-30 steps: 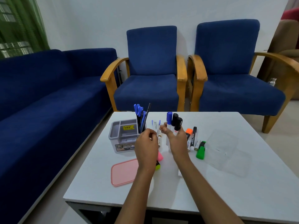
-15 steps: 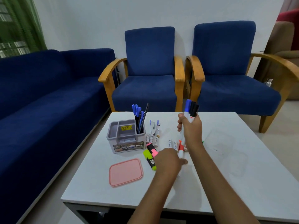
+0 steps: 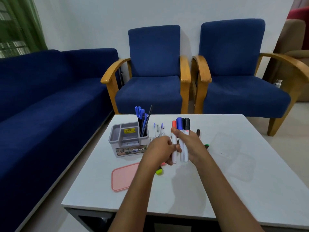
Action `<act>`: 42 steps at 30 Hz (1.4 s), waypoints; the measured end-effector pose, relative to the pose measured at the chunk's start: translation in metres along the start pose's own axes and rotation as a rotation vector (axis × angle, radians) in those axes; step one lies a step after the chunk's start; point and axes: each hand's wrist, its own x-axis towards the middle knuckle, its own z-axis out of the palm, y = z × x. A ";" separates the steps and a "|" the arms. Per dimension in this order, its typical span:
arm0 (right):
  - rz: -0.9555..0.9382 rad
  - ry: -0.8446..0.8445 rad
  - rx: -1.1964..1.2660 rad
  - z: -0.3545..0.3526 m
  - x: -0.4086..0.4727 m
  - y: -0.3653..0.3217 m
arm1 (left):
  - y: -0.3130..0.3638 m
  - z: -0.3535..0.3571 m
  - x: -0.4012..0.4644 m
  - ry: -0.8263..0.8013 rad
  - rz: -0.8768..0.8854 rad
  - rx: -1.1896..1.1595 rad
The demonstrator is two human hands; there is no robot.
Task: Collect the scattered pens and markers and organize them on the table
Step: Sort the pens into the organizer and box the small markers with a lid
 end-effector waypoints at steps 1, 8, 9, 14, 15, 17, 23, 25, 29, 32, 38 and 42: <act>-0.015 -0.028 -0.008 0.000 -0.001 -0.002 | 0.000 -0.002 0.003 0.028 0.024 0.056; -0.053 0.254 0.191 -0.039 0.007 -0.038 | 0.004 0.025 0.032 0.087 0.084 -0.301; -0.078 0.287 0.230 -0.049 0.008 -0.042 | 0.005 0.034 0.041 0.128 0.096 -0.231; -0.076 0.312 0.361 -0.082 0.011 -0.057 | 0.030 0.078 0.077 0.206 0.179 0.226; -0.067 0.311 0.389 -0.084 0.012 -0.058 | 0.035 0.084 0.084 0.204 0.182 0.272; -0.056 0.319 0.408 -0.088 0.015 -0.055 | 0.043 0.096 0.094 0.211 0.175 0.323; -0.025 0.329 0.406 -0.092 0.020 -0.044 | 0.046 0.107 0.108 0.201 0.116 0.424; -0.019 0.335 0.399 -0.091 0.019 -0.044 | 0.047 0.101 0.106 0.233 0.113 0.368; -0.041 0.346 0.321 -0.081 0.018 -0.042 | 0.043 0.085 0.092 0.405 0.148 -0.019; -0.073 0.315 0.263 -0.060 0.013 -0.041 | 0.036 0.070 0.075 0.479 0.284 -0.256; -0.107 0.171 0.193 -0.010 0.003 -0.031 | -0.001 0.046 0.060 0.465 0.453 -0.299; -0.154 0.175 0.164 0.009 0.004 -0.029 | -0.020 0.031 0.049 0.561 0.406 -0.352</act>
